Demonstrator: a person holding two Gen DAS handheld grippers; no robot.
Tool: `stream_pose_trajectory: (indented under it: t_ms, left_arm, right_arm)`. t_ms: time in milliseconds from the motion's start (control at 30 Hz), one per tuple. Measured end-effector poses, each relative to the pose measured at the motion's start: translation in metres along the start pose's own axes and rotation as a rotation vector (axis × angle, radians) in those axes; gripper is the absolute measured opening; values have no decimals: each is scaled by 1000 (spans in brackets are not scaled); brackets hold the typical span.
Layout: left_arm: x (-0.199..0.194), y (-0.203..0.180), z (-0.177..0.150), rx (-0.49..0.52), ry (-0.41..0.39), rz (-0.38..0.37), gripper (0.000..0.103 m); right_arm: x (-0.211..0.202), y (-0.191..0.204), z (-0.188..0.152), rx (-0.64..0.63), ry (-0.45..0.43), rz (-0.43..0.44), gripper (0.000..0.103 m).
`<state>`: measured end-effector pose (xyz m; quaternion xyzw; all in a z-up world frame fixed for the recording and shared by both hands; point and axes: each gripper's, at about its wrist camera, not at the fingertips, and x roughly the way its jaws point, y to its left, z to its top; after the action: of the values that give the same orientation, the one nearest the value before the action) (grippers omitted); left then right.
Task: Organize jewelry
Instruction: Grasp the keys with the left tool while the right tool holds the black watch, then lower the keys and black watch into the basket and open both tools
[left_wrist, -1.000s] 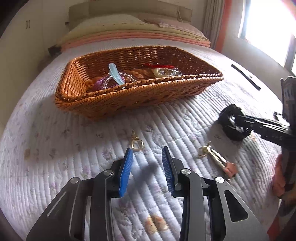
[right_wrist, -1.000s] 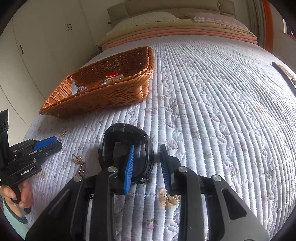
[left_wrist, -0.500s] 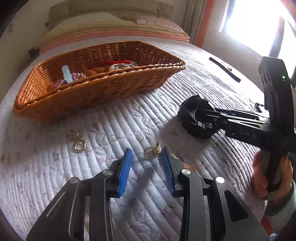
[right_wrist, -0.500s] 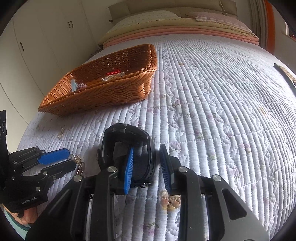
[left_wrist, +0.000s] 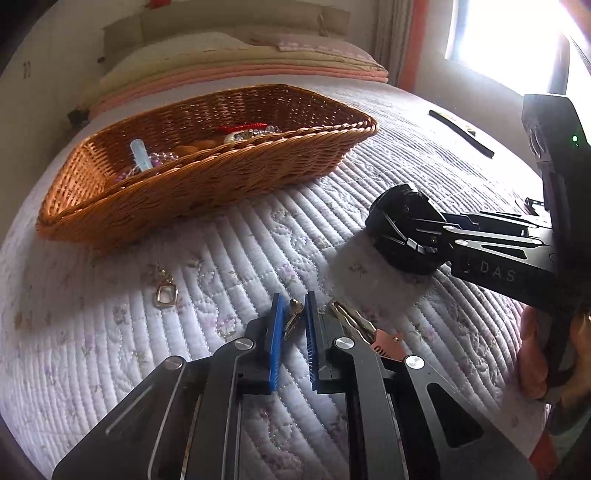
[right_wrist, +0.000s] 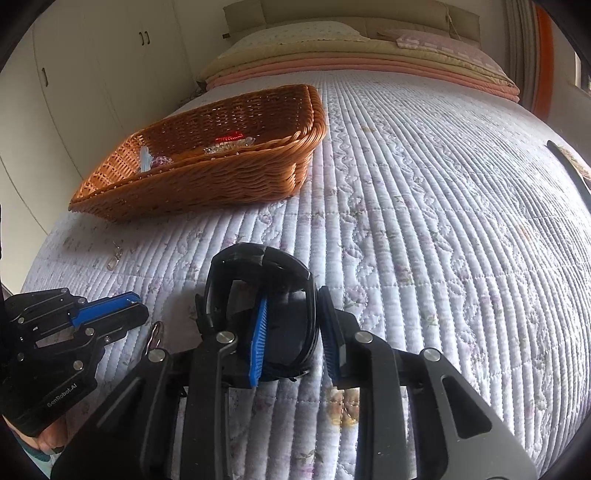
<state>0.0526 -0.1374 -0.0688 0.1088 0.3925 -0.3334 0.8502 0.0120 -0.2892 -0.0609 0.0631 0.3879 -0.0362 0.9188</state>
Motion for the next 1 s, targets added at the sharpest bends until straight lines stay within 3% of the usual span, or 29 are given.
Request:
stream_pose_trajectory:
  t_ms: [67, 100, 400, 567, 633, 800, 1000]
  left_arm:
    - [-4, 3, -2, -17, -10, -15, 9]
    - [-6, 7, -2, -32, -22, -29, 9]
    - [-29, 22, -3, -111, -115, -94, 9]
    - [-59, 32, 12, -141, -196, -102, 9]
    - [-72, 38, 23, -142, -233, -91, 9]
    - [-94, 64, 62, -158, -310, -64, 9]
    - [-68, 108, 97, -233, -297, -24, 9]
  right_arm:
    - [-3, -2, -1, 7, -11, 5, 21]
    - [-5, -3, -1, 12, -20, 7, 12]
    - [-29, -7, -4, 36, -96, 63, 11]
    - [-53, -9, 5, 87, -146, 165, 11]
    - [-65, -7, 16, 114, -171, 221, 11]
    - [-83, 13, 63, 70, -245, 198, 11]
    - [-47, 39, 125, 54, -211, 194, 11]
